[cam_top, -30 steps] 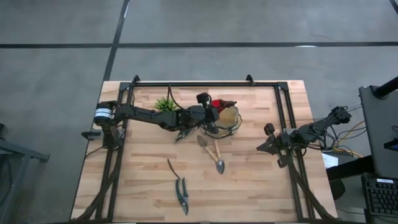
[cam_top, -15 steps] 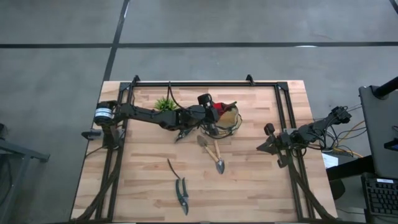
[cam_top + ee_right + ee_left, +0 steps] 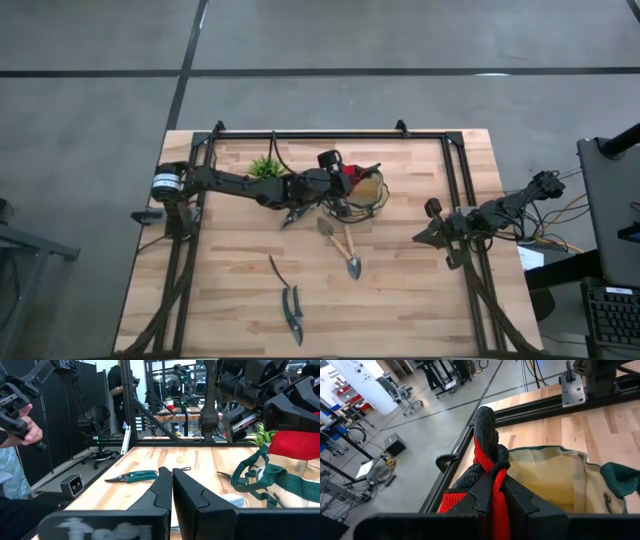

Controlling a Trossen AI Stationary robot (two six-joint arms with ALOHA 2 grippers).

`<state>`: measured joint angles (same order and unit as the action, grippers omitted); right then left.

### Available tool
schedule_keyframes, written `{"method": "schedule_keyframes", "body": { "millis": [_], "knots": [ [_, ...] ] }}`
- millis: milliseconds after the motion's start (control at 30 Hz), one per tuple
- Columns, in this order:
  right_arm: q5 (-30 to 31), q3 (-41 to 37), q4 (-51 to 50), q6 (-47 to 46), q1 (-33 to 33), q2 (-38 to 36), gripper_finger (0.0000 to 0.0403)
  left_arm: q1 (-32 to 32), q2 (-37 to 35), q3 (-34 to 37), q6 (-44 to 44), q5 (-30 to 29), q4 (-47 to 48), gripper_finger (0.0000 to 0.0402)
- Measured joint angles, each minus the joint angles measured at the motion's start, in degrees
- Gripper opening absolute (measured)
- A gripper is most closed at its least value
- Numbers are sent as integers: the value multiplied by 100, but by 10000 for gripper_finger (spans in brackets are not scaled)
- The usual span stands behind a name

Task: Pick & Place Garden tools in Gardening bag
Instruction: Put the red gloves into the gardening bag, then put the bottom green shear scissors into the gardening bag

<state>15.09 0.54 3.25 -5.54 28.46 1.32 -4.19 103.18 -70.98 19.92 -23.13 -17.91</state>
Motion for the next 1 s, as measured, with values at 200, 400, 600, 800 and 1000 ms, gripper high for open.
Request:
{"method": "schedule_keyframes", "body": {
  "millis": [200,400,600,800,1000],
  "knots": [
    [-1,0,0,0,0,0,8,-53,0,0,-223,-66,54,30],
    [-1,0,0,0,-1,0,8,-98,0,0,-467,-88,94,41],
    [-2,0,0,0,1,-2,8,-97,0,0,-624,-151,92,100],
    [0,0,0,0,1,-2,8,-90,-2,0,-1013,-246,83,148],
    [-1,0,0,0,-1,-2,8,92,-27,0,-1249,-174,94,160]
  ]
}}
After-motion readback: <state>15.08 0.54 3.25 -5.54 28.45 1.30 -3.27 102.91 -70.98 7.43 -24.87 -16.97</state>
